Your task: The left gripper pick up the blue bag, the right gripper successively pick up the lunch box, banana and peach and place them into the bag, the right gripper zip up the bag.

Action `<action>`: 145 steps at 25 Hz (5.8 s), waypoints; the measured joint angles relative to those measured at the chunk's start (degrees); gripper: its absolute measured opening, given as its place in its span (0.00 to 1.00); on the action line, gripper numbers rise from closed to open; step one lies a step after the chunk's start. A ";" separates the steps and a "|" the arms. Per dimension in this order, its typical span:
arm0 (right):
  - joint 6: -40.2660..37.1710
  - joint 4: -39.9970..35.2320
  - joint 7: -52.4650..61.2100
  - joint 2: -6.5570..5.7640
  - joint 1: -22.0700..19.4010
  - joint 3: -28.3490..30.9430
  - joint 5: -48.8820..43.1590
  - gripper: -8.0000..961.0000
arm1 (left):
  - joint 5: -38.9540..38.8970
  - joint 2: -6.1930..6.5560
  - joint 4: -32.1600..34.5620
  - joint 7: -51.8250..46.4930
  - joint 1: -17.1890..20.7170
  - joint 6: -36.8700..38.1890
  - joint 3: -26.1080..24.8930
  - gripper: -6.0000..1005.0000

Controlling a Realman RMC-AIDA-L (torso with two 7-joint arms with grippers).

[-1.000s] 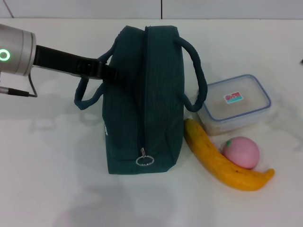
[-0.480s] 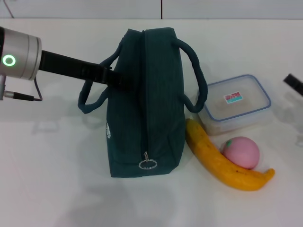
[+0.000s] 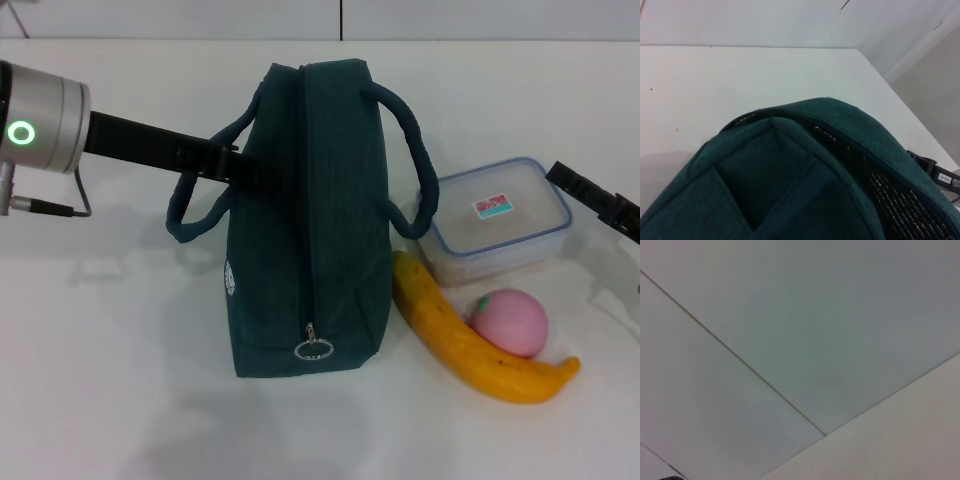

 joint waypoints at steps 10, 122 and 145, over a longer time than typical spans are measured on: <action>-0.47 0.64 0.73 -0.09 0.80 -2.09 0.12 0.61 | 0.00 0.04 0.00 0.39 -0.01 0.34 0.00 0.04; -21.64 7.83 28.85 0.36 10.31 -9.14 19.43 0.23 | 2.39 -1.38 -1.82 1.36 -5.14 -3.52 0.69 0.05; -19.42 -6.78 17.19 0.25 11.29 -30.96 16.61 0.27 | 2.33 -1.71 -1.84 1.69 -4.75 -3.11 2.29 0.05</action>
